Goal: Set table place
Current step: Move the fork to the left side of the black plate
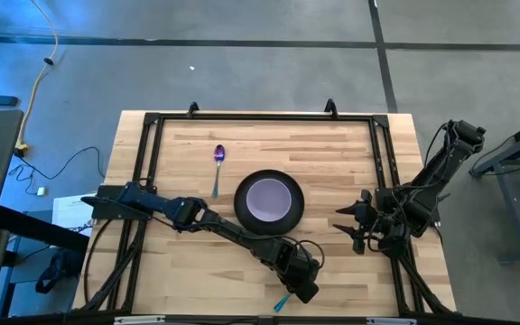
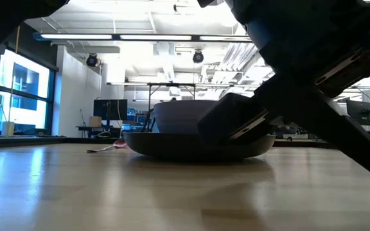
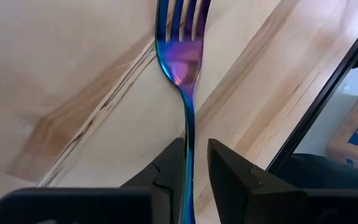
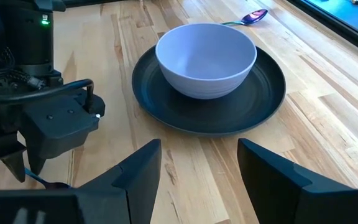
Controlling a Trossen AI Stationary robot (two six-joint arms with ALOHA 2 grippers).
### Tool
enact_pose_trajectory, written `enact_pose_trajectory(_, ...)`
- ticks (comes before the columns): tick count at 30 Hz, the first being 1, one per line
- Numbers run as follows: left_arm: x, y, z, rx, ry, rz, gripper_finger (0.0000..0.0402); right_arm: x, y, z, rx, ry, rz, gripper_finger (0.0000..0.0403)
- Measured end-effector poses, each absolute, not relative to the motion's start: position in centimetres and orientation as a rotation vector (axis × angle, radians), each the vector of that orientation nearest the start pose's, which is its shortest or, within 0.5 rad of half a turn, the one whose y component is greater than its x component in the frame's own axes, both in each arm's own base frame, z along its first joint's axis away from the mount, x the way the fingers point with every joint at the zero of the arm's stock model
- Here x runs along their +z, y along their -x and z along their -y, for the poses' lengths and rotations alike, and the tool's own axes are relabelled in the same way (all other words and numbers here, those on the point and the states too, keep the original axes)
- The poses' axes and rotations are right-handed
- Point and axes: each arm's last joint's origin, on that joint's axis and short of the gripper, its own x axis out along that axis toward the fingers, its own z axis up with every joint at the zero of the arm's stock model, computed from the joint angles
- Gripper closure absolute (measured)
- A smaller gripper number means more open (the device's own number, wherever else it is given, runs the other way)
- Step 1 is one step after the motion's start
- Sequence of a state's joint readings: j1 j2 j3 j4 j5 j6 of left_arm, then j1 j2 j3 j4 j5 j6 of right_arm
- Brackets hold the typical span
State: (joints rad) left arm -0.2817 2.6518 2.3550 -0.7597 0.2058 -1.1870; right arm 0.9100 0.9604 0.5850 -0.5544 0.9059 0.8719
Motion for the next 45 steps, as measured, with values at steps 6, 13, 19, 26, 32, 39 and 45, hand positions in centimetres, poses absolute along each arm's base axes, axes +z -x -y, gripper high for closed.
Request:
enact_pose_trajectory(6, 13.0, -52.9, 15.9, 0.255, 1.02, -1.184, 0.0342, 21.7, -12.2, -12.0, -0.234, -0.113, -0.511, 0.0199)
enact_pose_trajectory(13, 12.9, -52.8, 15.9, 0.277, 1.027, -1.18, 0.0343, 21.7, -12.2, -12.0, -0.234, -0.114, -0.51, 0.0199)
enact_pose_trajectory(19, 12.9, -52.8, 15.8, 0.295, 1.016, -1.176, 0.039, 21.7, -12.2, -12.0, -0.234, -0.115, -0.51, 0.0199)
enact_pose_trajectory(26, 12.9, -52.8, 15.8, 0.296, 1.007, -1.17, 0.0395, 21.7, -12.2, -12.0, -0.236, -0.123, -0.509, 0.0199)
enact_pose_trajectory(32, 12.9, -52.6, 15.7, 0.308, 0.965, -1.178, 0.0399, 21.7, -12.2, -12.0, -0.235, -0.123, -0.51, 0.0199)
enact_pose_trajectory(39, 12.9, -51.7, 15.8, 0.295, 0.876, -1.266, 0.04, 21.7, -12.2, -12.1, -0.219, -0.131, -0.527, 0.0199)
enact_pose_trajectory(45, 12.7, -51.4, 15.7, 0.286, 0.83, -1.305, 0.04, 21.7, -12.2, -12.1, -0.218, -0.13, -0.527, 0.0199)
